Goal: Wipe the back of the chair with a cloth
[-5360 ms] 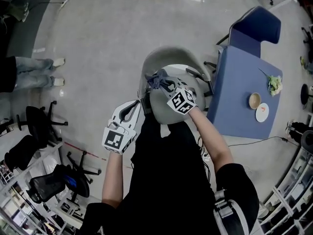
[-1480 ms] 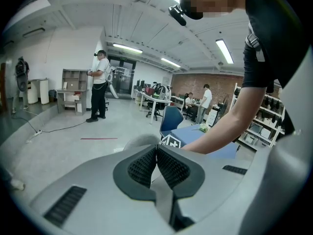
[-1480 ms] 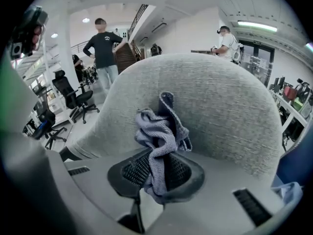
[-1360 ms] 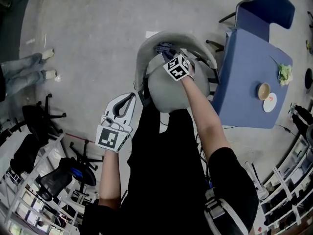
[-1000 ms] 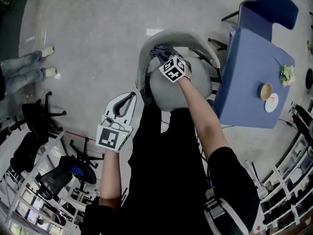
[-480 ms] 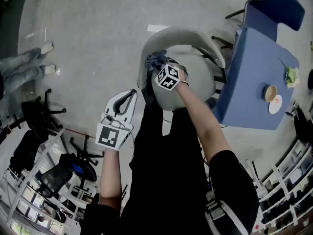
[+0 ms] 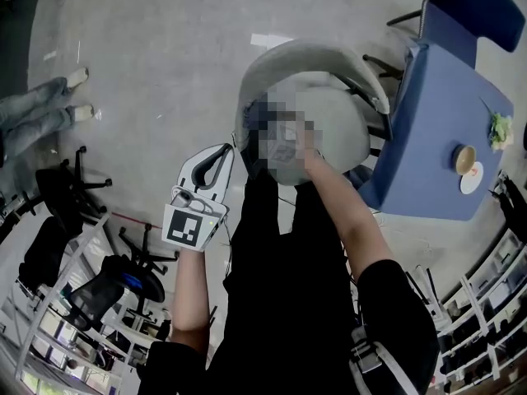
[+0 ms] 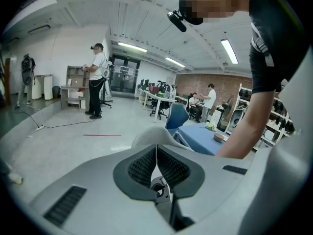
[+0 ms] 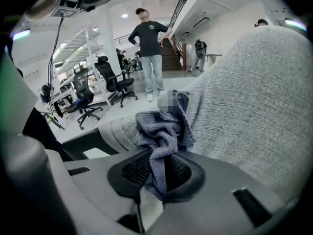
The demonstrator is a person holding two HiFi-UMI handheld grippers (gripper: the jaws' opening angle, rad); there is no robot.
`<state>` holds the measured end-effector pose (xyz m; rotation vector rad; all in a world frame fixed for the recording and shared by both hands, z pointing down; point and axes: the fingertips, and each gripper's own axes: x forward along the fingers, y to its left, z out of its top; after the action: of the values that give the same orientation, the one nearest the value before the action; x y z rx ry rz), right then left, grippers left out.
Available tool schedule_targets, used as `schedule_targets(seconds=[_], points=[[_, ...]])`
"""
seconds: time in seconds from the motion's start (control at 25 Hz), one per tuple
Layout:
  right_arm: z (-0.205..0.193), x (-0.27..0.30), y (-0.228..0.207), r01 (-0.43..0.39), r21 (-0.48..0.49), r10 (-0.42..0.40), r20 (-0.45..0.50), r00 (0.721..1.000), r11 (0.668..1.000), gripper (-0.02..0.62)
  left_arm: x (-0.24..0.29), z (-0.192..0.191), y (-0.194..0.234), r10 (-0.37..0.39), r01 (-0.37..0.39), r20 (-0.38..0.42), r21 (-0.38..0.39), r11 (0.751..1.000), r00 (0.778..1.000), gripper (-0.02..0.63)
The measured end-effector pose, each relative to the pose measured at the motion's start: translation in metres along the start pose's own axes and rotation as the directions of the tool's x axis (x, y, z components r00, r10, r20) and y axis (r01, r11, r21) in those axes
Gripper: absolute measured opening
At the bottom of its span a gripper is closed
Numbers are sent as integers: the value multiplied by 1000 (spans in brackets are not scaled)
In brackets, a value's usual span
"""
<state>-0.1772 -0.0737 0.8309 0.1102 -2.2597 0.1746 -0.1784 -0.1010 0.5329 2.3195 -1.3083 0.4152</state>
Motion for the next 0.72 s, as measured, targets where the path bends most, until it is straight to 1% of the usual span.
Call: schedule_targets(seconds=[0.24, 0.32, 0.4, 0.48, 0.52, 0.72], points=[[-8, 11, 29, -69, -63, 68, -18, 998, 996, 78, 3, -13, 2, 2, -2, -16, -15, 1000, 1000, 28], [-11, 12, 31, -77, -55, 76, -19, 997, 996, 80, 3, -14, 1, 2, -3, -18, -18, 1000, 1000, 28], [-12, 12, 19, -50, 28, 50, -1, 999, 998, 78, 5, -15, 0, 3, -3, -17, -19, 1000, 1000, 28], [-13, 10, 1, -2, 130, 0, 17, 1000, 992, 78, 5, -17, 0, 4, -4, -23, -22, 1000, 1000, 28], [-13, 9, -8, 20, 163, -24, 22, 999, 986, 78, 5, -19, 0, 5, -5, -28, -23, 1000, 1000, 28], [-19, 1, -49, 91, 268, -106, 41, 993, 959, 78, 7, -23, -2, -4, 3, -25, -28, 1000, 1000, 28]])
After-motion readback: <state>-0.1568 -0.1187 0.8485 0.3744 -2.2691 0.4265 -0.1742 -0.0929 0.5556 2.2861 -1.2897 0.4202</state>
